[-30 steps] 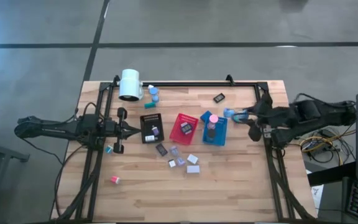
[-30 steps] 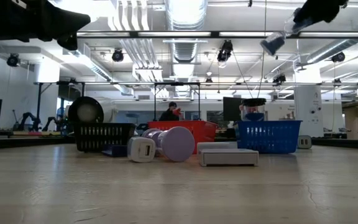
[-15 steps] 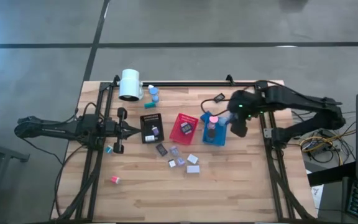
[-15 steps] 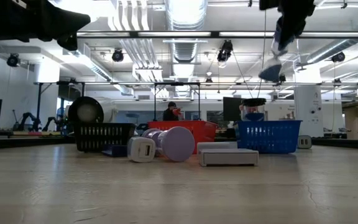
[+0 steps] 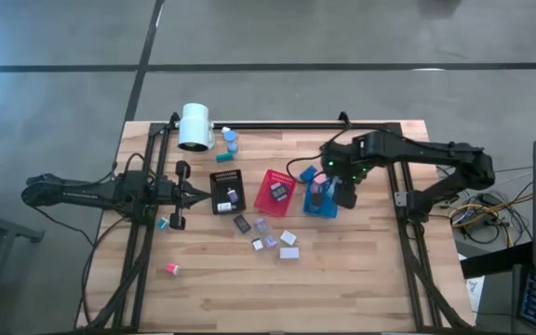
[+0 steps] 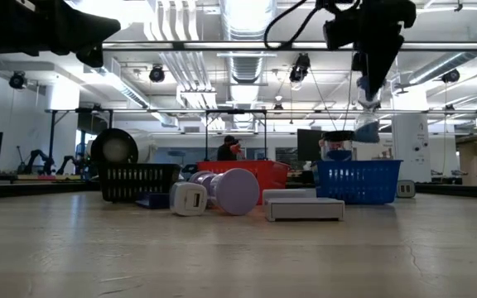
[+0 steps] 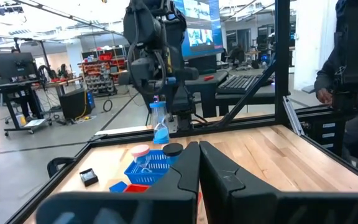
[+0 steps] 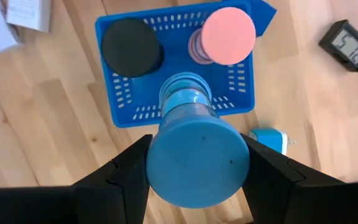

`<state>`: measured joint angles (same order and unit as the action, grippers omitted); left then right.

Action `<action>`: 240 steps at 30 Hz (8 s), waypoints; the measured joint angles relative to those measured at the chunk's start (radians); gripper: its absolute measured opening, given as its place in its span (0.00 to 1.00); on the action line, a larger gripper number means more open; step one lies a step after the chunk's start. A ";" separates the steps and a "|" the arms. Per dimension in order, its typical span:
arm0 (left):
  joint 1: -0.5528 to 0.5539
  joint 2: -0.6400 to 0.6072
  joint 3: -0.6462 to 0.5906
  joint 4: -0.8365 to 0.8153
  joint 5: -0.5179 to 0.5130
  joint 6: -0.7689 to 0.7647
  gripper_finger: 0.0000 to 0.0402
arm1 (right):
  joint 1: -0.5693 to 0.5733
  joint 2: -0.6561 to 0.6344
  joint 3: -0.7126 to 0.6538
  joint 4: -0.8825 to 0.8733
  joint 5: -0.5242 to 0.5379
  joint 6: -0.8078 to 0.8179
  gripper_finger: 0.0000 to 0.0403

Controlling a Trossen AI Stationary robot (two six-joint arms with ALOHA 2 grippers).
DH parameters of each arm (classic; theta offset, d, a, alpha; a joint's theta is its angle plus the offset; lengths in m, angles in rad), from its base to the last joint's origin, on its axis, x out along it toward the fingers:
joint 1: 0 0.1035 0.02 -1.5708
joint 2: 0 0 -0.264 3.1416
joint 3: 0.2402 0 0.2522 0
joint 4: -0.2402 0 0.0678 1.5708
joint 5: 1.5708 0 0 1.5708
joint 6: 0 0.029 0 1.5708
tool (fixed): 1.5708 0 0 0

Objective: Pick & Place Office items
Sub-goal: Put the bottom blue hourglass into the blue bin, then put the bottom blue digital clock into the red bin

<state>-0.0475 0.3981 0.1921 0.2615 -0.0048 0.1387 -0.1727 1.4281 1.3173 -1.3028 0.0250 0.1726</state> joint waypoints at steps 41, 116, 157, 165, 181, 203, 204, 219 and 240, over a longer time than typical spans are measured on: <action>0.000 0.000 0.000 -0.001 0.000 -0.004 0.03 | -0.076 0.244 -0.115 0.173 0.002 0.013 0.48; 0.000 0.001 -0.001 -0.001 0.004 -0.025 0.03 | -0.080 -0.894 -0.841 1.265 -0.216 -0.089 0.08; 0.000 0.010 -0.001 -0.008 -0.145 -0.022 0.03 | -0.081 -1.210 -1.308 1.750 -0.348 -0.079 0.02; 0.000 0.011 -0.001 -0.011 -0.152 0.023 0.03 | -0.081 -1.203 -1.308 1.747 -0.338 -0.104 0.02; 0.000 0.088 -0.002 0.052 -0.152 0.072 0.03 | -0.081 -1.177 -1.308 1.726 -0.313 -0.101 0.02; -0.001 0.535 0.333 -0.312 -0.179 -0.310 0.03 | -0.081 -1.177 -1.308 1.734 -0.310 -0.041 0.02; -0.002 0.579 0.380 -0.383 -0.175 -0.307 0.03 | -0.081 -1.177 -1.308 1.734 -0.310 -0.041 0.02; -0.076 1.146 0.879 -0.966 -0.125 0.124 0.35 | -0.081 -1.177 -1.308 1.728 -0.312 0.004 0.02; -0.096 1.325 0.898 -0.973 -0.089 0.421 0.82 | -0.081 -1.177 -1.308 1.718 -0.313 0.001 0.02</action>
<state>-0.1437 1.7229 1.0904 -0.7116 -0.0937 0.5600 -0.2536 0.2516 0.0093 0.4152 -0.2882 0.1734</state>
